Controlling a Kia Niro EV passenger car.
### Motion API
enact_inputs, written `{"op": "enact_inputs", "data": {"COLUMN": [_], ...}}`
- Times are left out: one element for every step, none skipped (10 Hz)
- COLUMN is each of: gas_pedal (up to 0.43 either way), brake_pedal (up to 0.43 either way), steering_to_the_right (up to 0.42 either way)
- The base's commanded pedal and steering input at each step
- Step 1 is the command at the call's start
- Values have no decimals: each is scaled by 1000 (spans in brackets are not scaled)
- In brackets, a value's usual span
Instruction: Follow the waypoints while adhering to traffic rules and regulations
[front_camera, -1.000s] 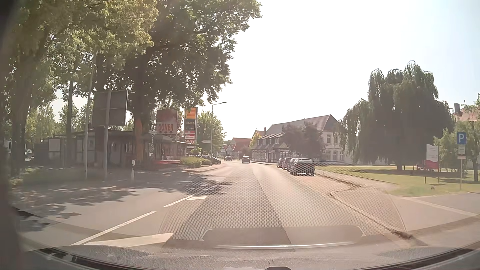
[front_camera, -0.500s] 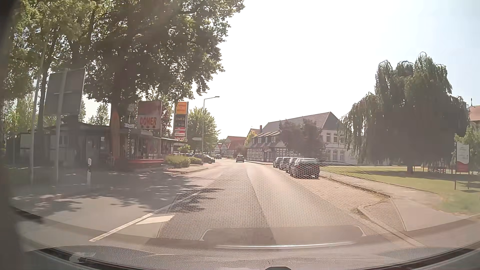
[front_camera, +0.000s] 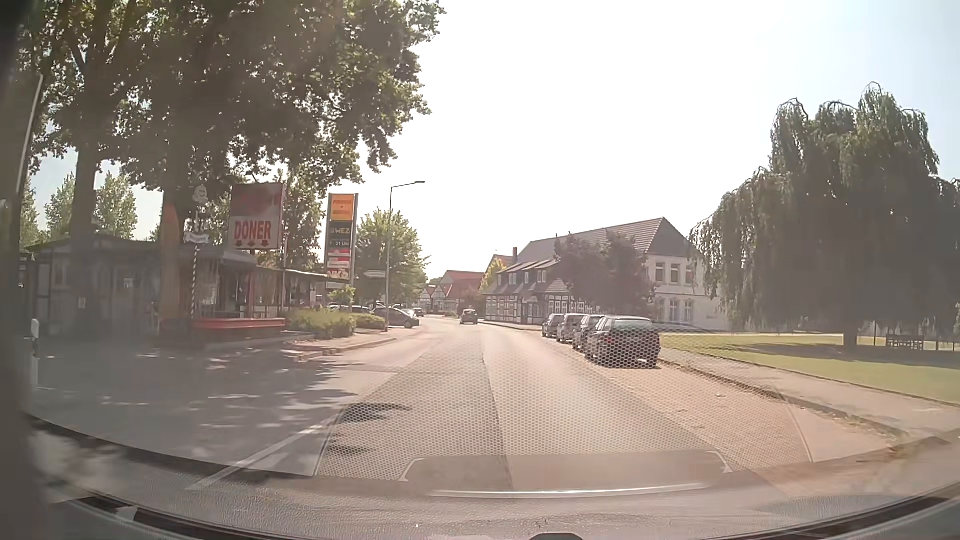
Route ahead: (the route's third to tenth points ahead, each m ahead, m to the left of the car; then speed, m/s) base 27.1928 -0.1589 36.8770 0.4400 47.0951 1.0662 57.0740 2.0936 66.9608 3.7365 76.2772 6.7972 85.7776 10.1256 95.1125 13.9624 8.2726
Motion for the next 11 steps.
{"op": "enact_inputs", "data": {"gas_pedal": [177,177,177,177,177,177,177,169,157,157,157], "brake_pedal": [0,0,0,0,0,0,0,0,0,0,0], "steering_to_the_right": [3,3,2,2,2,2,2,2,2,2,2]}}
